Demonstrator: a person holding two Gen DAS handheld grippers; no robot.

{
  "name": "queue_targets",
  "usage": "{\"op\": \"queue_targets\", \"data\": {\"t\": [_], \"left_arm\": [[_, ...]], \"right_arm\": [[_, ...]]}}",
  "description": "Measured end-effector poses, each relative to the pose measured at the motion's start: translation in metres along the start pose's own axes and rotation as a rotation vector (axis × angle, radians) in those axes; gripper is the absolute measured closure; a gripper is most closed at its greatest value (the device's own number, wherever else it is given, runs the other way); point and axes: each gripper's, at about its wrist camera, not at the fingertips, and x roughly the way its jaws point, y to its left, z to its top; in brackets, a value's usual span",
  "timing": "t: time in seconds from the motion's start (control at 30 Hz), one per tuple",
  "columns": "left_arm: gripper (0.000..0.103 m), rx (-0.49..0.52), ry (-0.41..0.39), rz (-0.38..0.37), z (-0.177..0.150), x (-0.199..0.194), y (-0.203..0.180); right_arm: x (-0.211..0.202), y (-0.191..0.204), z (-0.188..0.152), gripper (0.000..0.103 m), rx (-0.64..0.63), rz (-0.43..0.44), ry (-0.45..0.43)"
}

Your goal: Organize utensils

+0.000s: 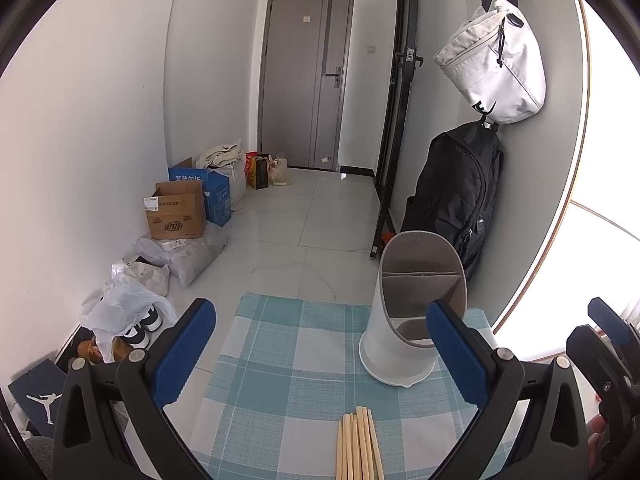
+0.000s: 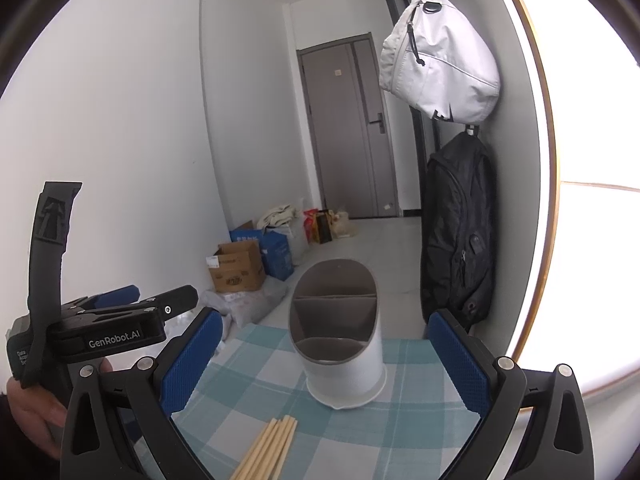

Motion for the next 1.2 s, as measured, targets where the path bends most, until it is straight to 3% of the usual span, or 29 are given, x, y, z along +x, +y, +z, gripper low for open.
{"op": "queue_targets", "data": {"t": [1.2], "left_arm": [[0.001, -0.007, 0.02, -0.002, -0.0041, 0.0031, -0.0004]], "right_arm": [[0.0034, 0.0018, -0.0021, 0.0, -0.005, 0.006, 0.009]]}}
